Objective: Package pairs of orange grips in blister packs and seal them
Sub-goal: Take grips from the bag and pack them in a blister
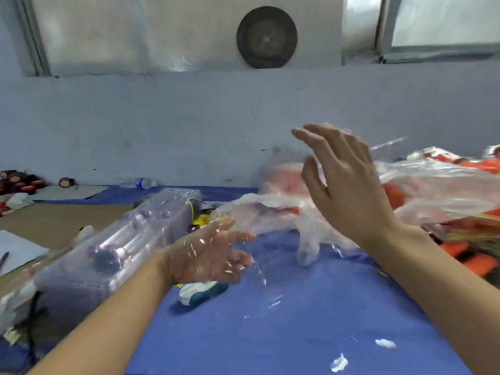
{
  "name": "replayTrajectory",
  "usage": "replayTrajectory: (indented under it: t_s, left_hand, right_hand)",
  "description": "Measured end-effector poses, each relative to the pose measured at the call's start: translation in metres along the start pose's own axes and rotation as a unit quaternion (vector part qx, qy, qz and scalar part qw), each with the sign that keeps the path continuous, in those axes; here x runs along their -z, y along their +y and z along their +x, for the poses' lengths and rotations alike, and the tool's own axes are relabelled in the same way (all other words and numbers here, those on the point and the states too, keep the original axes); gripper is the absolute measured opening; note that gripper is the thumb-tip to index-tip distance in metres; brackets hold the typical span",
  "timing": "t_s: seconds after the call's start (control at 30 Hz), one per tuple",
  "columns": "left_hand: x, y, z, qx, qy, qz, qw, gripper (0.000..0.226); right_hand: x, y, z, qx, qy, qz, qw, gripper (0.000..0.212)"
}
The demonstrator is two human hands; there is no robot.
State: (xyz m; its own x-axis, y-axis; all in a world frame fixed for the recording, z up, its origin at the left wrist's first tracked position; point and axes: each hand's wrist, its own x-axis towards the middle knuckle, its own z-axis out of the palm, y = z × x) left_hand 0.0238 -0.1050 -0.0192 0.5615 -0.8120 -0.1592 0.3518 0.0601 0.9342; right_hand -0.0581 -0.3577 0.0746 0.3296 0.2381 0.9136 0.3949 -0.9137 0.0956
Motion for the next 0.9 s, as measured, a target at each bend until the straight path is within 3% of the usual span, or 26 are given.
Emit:
replayTrajectory:
  t_s: [0.17, 0.27, 0.33, 0.47, 0.6, 0.7, 0.8, 0.9]
  left_hand:
    - [0.000, -0.065, 0.057, 0.139, -0.052, 0.016, 0.989, 0.044]
    - [0.005, -0.086, 0.082, 0.161, 0.020, 0.049, 0.986, 0.055]
    - [0.010, -0.092, 0.091, 0.127, 0.104, -0.002, 0.986, 0.057]
    - [0.020, -0.092, 0.089, 0.034, 0.238, -0.145, 0.960, 0.053]
    - [0.015, -0.089, 0.079, -0.006, 0.373, 0.057, 0.926, 0.031]
    - [0.011, -0.091, 0.071, -0.030, 0.387, 0.195, 0.901, 0.011]
    - [0.015, -0.099, 0.065, -0.012, 0.395, 0.265, 0.880, 0.025]
    - [0.022, -0.108, 0.060, -0.004, 0.411, 0.310, 0.857, 0.015]
  right_hand:
    - [-0.014, 0.037, -0.086, -0.076, -0.240, -0.042, 0.967, 0.040]
    - [-0.034, 0.051, -0.133, -0.113, -0.354, -0.058, 0.927, 0.043]
    - [-0.048, 0.057, -0.155, -0.148, -0.395, -0.048, 0.905, 0.043]
    - [-0.073, 0.062, -0.186, -0.189, -0.423, -0.036, 0.885, 0.041]
    - [-0.094, 0.066, -0.200, -0.174, -0.418, -0.027, 0.891, 0.038]
    - [-0.105, 0.068, -0.199, -0.127, -0.406, 0.006, 0.905, 0.033]
    - [-0.111, 0.066, -0.191, -0.089, -0.399, 0.010, 0.913, 0.031]
    - [-0.113, 0.063, -0.178, -0.098, -0.392, -0.011, 0.915, 0.035]
